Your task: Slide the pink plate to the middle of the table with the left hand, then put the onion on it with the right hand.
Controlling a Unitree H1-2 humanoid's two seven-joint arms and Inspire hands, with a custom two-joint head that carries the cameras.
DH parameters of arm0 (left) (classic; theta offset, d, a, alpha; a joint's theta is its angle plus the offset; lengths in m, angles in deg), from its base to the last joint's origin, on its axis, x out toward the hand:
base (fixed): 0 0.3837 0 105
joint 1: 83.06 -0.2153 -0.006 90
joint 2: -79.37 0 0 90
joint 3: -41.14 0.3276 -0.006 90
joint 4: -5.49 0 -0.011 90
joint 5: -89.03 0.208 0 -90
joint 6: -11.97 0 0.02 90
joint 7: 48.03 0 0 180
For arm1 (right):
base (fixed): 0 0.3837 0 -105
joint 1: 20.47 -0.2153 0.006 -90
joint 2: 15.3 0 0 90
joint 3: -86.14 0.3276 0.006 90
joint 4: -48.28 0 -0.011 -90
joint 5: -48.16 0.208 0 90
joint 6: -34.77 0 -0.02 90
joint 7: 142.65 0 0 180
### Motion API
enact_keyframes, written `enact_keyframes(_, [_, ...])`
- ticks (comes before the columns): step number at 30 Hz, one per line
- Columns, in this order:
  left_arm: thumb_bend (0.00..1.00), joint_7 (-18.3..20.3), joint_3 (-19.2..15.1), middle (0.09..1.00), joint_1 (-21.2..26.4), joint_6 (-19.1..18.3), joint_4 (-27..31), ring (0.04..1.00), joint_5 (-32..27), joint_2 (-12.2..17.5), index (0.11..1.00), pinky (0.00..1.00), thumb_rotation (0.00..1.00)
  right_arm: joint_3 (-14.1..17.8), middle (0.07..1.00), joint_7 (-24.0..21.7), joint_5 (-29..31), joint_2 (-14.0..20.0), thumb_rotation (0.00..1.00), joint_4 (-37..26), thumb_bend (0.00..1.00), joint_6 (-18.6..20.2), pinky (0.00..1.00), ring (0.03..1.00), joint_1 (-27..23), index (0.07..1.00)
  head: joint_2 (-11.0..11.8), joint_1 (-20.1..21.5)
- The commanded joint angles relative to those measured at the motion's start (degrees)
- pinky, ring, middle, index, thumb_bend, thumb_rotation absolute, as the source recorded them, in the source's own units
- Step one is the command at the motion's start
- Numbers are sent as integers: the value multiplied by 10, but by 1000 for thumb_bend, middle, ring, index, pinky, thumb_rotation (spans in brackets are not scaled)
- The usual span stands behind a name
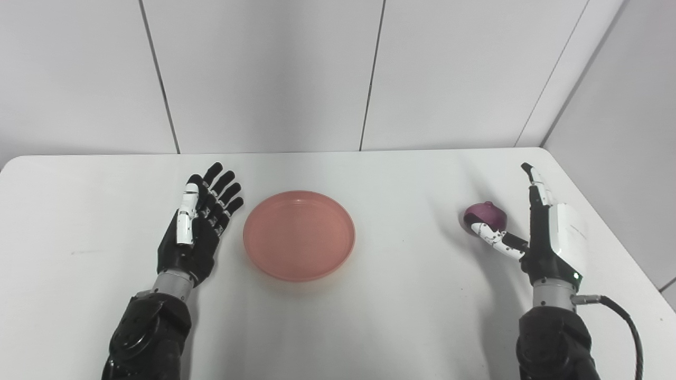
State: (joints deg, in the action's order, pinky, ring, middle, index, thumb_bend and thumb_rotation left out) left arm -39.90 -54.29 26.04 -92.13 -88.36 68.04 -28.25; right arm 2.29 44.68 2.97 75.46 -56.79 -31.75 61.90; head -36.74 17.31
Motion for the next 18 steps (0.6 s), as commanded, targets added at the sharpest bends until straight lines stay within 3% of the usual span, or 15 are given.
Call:
enact_keyframes(1, [457,11,-1,928,15,23,5,926,-6,1,914,926,1000,5,945,-4,-8,17,508,-3,1000,11,754,898,-20,957,0,0])
enact_keyframes(6, [455,12,-1,930,15,20,6,925,-8,3,915,925,1000,7,953,-20,-10,26,519,23,1000,30,767,913,-29,965,1,11])
enact_keyframes(18, [453,28,-6,932,16,31,-8,927,-11,10,920,923,1000,7,927,-35,11,38,508,88,1000,32,750,890,-54,935,4,15])
